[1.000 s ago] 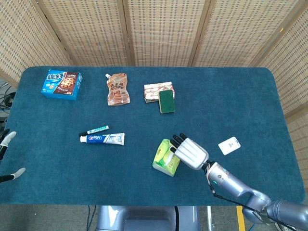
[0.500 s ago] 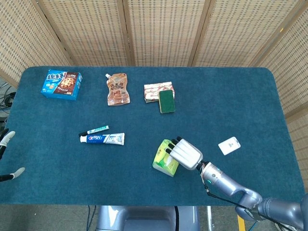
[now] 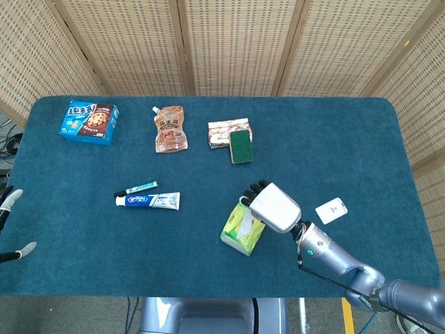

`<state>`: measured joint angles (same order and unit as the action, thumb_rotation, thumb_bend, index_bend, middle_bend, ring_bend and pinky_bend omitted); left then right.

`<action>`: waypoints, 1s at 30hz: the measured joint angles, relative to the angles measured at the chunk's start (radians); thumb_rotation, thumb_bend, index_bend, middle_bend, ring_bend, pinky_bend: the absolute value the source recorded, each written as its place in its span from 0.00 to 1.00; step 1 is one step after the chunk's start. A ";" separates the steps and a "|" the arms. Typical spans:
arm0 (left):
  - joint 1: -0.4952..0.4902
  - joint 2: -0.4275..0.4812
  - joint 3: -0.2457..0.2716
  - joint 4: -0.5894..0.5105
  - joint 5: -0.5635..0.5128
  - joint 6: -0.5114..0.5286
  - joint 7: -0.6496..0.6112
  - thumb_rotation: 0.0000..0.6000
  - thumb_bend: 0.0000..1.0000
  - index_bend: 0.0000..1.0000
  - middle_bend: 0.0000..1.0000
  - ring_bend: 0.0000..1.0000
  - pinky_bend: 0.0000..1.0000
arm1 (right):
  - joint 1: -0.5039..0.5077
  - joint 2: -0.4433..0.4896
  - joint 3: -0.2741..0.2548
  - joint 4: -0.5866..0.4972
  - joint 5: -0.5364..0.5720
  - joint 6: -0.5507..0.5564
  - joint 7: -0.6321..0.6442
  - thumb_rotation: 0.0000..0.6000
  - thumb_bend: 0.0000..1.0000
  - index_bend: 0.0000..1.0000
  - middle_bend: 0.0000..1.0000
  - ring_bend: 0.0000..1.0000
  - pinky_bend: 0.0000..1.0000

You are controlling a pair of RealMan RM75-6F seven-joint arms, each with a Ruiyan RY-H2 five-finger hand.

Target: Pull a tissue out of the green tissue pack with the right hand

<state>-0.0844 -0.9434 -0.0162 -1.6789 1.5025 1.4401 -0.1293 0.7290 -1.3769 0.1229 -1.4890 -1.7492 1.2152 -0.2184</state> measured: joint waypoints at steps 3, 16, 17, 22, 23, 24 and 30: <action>0.002 0.000 0.002 0.002 0.003 0.003 -0.002 1.00 0.00 0.00 0.00 0.00 0.00 | 0.006 0.052 0.059 -0.042 0.033 0.013 -0.007 1.00 0.76 0.64 0.60 0.52 0.57; -0.007 -0.005 -0.003 0.011 -0.019 -0.020 0.000 1.00 0.00 0.00 0.00 0.00 0.00 | 0.071 -0.029 0.243 0.190 0.315 0.004 -0.203 1.00 0.78 0.64 0.60 0.52 0.57; -0.009 -0.005 -0.005 0.011 -0.024 -0.025 0.001 1.00 0.00 0.00 0.00 0.00 0.00 | 0.073 -0.050 0.243 0.229 0.326 0.003 -0.210 1.00 0.78 0.64 0.60 0.52 0.57; -0.015 -0.008 -0.007 0.012 -0.034 -0.037 0.010 1.00 0.00 0.00 0.00 0.00 0.00 | 0.082 -0.171 0.213 0.467 0.359 -0.014 -0.205 1.00 0.78 0.64 0.60 0.52 0.57; -0.016 -0.008 -0.007 0.010 -0.035 -0.039 0.013 1.00 0.00 0.00 0.00 0.00 0.00 | 0.082 -0.192 0.203 0.509 0.361 -0.020 -0.197 1.00 0.77 0.64 0.60 0.52 0.57; -0.017 -0.009 -0.008 0.010 -0.036 -0.040 0.016 1.00 0.00 0.00 0.00 0.00 0.00 | 0.082 -0.221 0.188 0.565 0.362 -0.029 -0.183 1.00 0.77 0.64 0.60 0.52 0.57; -0.023 -0.013 -0.007 0.002 -0.037 -0.049 0.038 1.00 0.00 0.00 0.00 0.00 0.00 | 0.070 -0.330 0.060 0.803 0.308 -0.054 -0.095 1.00 0.35 0.35 0.31 0.30 0.46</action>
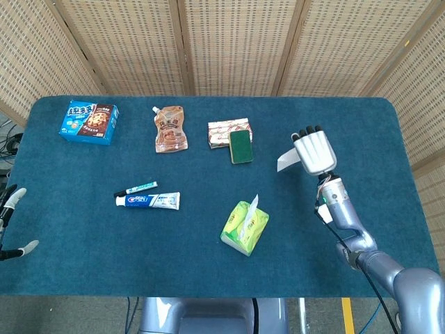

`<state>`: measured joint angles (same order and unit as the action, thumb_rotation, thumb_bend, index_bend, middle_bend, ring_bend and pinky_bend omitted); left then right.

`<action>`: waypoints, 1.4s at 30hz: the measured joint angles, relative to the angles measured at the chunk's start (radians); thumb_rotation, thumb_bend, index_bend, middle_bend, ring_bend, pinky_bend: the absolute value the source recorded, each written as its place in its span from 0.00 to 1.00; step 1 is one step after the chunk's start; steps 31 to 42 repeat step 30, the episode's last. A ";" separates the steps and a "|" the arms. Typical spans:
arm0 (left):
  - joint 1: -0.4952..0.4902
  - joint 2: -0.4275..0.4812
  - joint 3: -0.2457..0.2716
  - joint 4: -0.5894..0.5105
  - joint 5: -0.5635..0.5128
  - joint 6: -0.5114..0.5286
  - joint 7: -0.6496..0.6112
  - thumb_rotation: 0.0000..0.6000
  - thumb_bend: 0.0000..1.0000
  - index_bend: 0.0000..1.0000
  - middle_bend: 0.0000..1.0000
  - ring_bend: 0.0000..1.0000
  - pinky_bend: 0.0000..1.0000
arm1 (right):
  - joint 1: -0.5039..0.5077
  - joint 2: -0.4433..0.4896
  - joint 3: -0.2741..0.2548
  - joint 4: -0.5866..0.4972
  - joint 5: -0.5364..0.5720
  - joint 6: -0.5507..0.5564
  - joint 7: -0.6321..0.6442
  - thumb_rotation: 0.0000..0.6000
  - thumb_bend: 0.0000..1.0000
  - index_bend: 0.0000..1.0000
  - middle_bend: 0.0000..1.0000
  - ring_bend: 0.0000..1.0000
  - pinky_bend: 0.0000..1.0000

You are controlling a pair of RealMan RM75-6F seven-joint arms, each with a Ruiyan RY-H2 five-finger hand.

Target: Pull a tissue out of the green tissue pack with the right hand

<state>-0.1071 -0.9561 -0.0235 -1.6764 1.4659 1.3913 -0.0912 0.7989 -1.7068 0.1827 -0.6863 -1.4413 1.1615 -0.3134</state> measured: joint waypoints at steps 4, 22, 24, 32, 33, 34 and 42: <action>-0.001 -0.001 0.001 -0.006 0.000 0.000 0.009 1.00 0.00 0.00 0.00 0.00 0.00 | -0.016 -0.027 -0.039 0.041 -0.016 -0.040 0.066 1.00 0.00 0.00 0.00 0.00 0.15; 0.016 -0.013 0.005 0.009 0.040 0.055 -0.003 1.00 0.00 0.00 0.00 0.00 0.00 | -0.314 0.452 -0.052 -0.787 -0.003 0.224 0.122 1.00 0.00 0.00 0.00 0.00 0.06; 0.018 -0.026 0.004 0.025 0.058 0.073 -0.002 1.00 0.00 0.00 0.00 0.00 0.00 | -0.388 0.519 -0.080 -0.858 -0.011 0.281 0.147 1.00 0.00 0.00 0.00 0.00 0.06; 0.027 -0.063 0.010 0.063 0.102 0.115 0.009 1.00 0.00 0.00 0.00 0.00 0.00 | -0.538 0.562 -0.150 -0.927 -0.053 0.420 0.217 1.00 0.00 0.00 0.00 0.00 0.02; 0.027 -0.063 0.010 0.063 0.102 0.115 0.009 1.00 0.00 0.00 0.00 0.00 0.00 | -0.538 0.562 -0.150 -0.927 -0.053 0.420 0.217 1.00 0.00 0.00 0.00 0.00 0.02; 0.027 -0.063 0.010 0.063 0.102 0.115 0.009 1.00 0.00 0.00 0.00 0.00 0.00 | -0.538 0.562 -0.150 -0.927 -0.053 0.420 0.217 1.00 0.00 0.00 0.00 0.00 0.02; 0.027 -0.063 0.010 0.063 0.102 0.115 0.009 1.00 0.00 0.00 0.00 0.00 0.00 | -0.538 0.562 -0.150 -0.927 -0.053 0.420 0.217 1.00 0.00 0.00 0.00 0.00 0.02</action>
